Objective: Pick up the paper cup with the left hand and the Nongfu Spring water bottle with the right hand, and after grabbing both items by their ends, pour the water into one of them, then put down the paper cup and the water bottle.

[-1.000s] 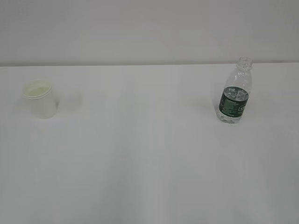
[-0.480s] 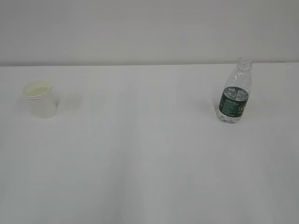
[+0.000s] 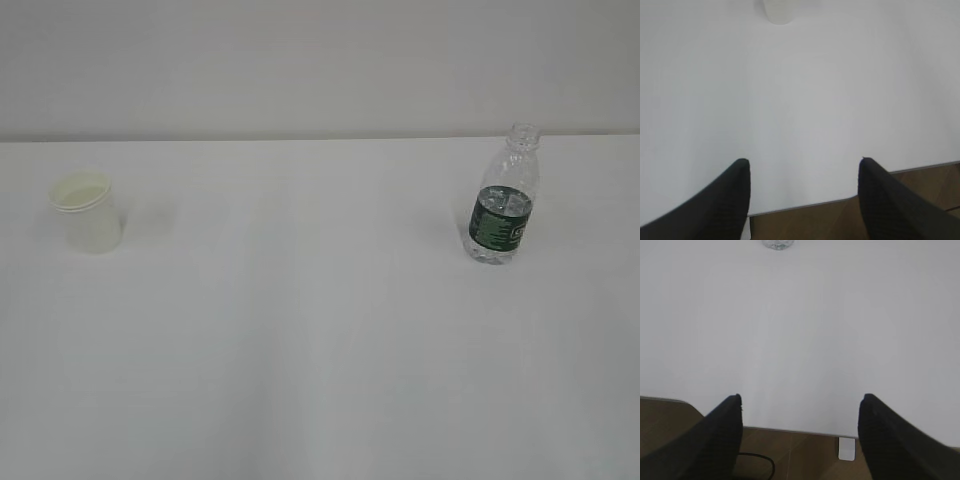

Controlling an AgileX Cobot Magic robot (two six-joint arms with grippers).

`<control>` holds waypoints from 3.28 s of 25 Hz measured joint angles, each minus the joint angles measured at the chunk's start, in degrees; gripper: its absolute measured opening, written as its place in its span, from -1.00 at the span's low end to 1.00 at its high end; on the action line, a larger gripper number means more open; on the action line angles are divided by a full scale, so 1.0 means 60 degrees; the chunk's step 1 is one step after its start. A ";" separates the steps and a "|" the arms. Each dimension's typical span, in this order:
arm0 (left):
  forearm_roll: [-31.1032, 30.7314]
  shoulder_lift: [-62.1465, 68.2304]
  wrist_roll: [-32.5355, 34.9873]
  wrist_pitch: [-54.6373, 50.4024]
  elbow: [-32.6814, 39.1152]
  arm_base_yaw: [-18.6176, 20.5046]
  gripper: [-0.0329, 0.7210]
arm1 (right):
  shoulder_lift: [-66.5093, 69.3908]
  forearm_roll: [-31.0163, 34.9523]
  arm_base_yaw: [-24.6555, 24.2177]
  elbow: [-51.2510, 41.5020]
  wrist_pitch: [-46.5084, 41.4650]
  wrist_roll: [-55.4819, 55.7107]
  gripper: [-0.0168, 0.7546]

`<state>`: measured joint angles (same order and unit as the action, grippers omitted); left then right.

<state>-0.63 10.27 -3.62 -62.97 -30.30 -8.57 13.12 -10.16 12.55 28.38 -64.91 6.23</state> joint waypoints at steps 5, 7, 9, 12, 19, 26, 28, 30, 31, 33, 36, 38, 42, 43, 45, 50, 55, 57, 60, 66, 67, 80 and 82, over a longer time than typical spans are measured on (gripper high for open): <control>0.0000 0.0000 0.0000 0.0015 0.0000 0.0000 0.29 | 0.0000 0.0000 0.0000 0.0000 -0.0015 0.0017 0.44; 0.0016 0.0000 0.0000 0.0015 0.0000 0.0000 0.25 | 0.0000 0.0000 0.0000 0.0000 -0.0015 0.0017 0.44; 0.0016 0.0000 0.0000 0.0015 0.0000 0.0000 0.22 | 0.0000 0.0000 0.0000 0.0000 -0.0015 0.0017 0.44; 0.0016 0.0000 0.0000 0.0015 0.0000 0.0000 0.18 | 0.0000 0.0000 0.0000 0.0000 -0.0015 0.0017 0.44; 0.0016 0.0000 -0.0020 0.0015 0.0000 0.0000 0.17 | 0.0000 0.0000 0.0000 0.0000 -0.0015 0.0017 0.44; 0.0016 0.0000 -0.0020 0.0021 0.0000 0.0000 0.17 | 0.0000 0.0000 0.0000 0.0000 -0.0015 0.0017 0.44; 0.0016 0.0000 -0.0020 0.0021 0.0000 0.0000 0.21 | 0.0000 0.0000 0.0000 0.0000 -0.0015 0.0017 0.44; 0.0016 0.0000 -0.0020 0.0036 0.0000 0.0000 0.27 | 0.0000 0.0000 0.0000 0.0000 -0.0015 0.0017 0.44; 0.0016 0.0000 -0.0020 0.0036 0.0000 0.0000 0.30 | 0.0000 0.0000 0.0000 0.0000 -0.0015 0.0017 0.43; 0.0016 0.0000 -0.0020 0.0036 0.0000 0.0000 0.34 | 0.0000 0.0000 0.0000 0.0000 -0.0015 0.0017 0.43; 0.0016 0.0000 -0.0020 0.0036 0.0000 0.0000 0.35 | 0.0000 0.0000 0.0000 0.0000 -0.0015 0.0017 0.44; 0.0016 0.0000 -0.0020 0.0036 0.0000 0.0000 0.36 | 0.0000 0.0000 0.0000 0.0000 -0.0015 0.0017 0.43; 0.0016 -0.0205 -0.0020 0.0043 0.0000 0.0000 0.36 | -0.0350 0.0000 0.0000 0.0000 -0.0015 0.0017 0.44; 0.0016 -0.0333 -0.0020 0.0043 0.0000 0.0000 0.36 | -0.0526 0.0000 0.0000 0.0000 -0.0015 0.0017 0.44; 0.0016 -0.0582 -0.0020 0.0043 0.0000 0.0000 0.36 | -0.0900 0.0000 0.0000 0.0000 -0.0015 0.0017 0.43; 0.0016 -0.1445 -0.0020 0.0043 0.0000 0.0000 0.36 | -0.1916 0.0000 0.0000 0.0000 -0.0061 0.0017 0.43; 0.0016 -0.1672 -0.0020 0.0043 0.0000 0.0000 0.36 | -0.2353 0.0000 0.0000 0.0000 -0.0124 0.0019 0.43; 0.0019 -0.1672 -0.0020 0.0043 0.0000 0.0000 0.36 | -0.2353 0.0000 0.0000 0.0000 -0.0124 0.0019 0.43; 0.0019 -0.1672 -0.0020 0.0043 0.0000 0.0000 0.36 | -0.2353 0.0000 0.0000 0.0000 -0.0141 0.0019 0.43; 0.0019 -0.1672 -0.0020 0.0043 0.0000 0.0000 0.36 | -0.2353 0.0000 0.0000 0.0000 -0.0141 0.0019 0.43; 0.0019 -0.1672 -0.0020 0.0043 0.0000 0.0000 0.37 | -0.2353 0.0000 0.0000 0.0000 -0.0141 0.0019 0.43; 0.0019 -0.1672 -0.0020 0.0043 0.0000 0.0000 0.37 | -0.2353 0.0000 0.0000 0.0000 -0.0141 0.0036 0.43; 0.0019 -0.1672 -0.0020 0.0043 0.0000 0.0000 0.37 | -0.2353 0.0000 0.0000 0.0000 -0.0141 0.0036 0.43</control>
<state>-0.51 0.24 -3.74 -62.71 -30.30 -8.57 -0.99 -10.16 12.55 28.38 -65.76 6.45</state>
